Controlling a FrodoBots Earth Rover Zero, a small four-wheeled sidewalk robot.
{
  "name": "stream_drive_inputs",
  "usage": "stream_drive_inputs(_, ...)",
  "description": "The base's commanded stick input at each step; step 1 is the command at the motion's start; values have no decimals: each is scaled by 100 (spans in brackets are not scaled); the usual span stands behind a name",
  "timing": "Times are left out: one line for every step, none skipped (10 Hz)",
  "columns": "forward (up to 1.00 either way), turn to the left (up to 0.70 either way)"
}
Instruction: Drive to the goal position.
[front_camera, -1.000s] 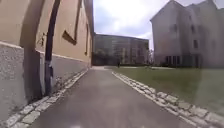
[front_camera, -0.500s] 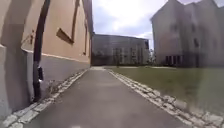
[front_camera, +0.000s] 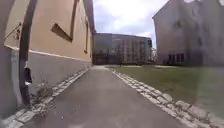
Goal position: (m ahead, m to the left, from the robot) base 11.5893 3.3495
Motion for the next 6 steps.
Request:
stream_drive_inputs(70,4)
stream_drive_inputs(70,4)
stream_drive_inputs(70,4)
stream_drive_inputs(70,21)
stream_drive_inputs(70,39)
stream_drive_inputs(70,39)
